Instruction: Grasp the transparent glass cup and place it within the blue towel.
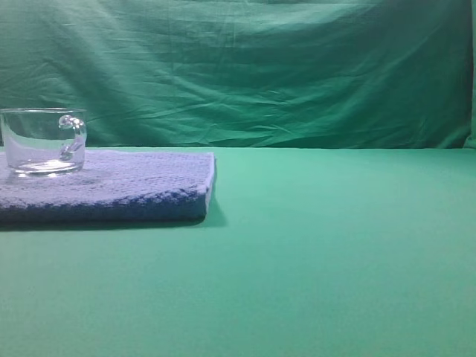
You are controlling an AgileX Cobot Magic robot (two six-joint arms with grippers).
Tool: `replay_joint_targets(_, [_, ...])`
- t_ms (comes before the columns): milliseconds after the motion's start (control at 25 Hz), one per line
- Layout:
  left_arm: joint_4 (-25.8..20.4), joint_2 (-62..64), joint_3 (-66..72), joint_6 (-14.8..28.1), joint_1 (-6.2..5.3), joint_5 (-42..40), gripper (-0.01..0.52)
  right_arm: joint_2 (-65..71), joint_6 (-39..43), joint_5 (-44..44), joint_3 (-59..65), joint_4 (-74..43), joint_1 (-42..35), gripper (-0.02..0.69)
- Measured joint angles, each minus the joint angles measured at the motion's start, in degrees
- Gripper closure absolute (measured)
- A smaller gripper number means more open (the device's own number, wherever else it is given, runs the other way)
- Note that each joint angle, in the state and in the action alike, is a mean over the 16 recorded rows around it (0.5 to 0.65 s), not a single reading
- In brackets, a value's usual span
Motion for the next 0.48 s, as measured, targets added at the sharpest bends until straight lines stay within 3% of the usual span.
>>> replay_joint_targets(480, [0.0,0.0,0.0,0.0,0.0,0.0,0.514,0.0,-0.1,0.1,0.1,0.0,0.0,0.665])
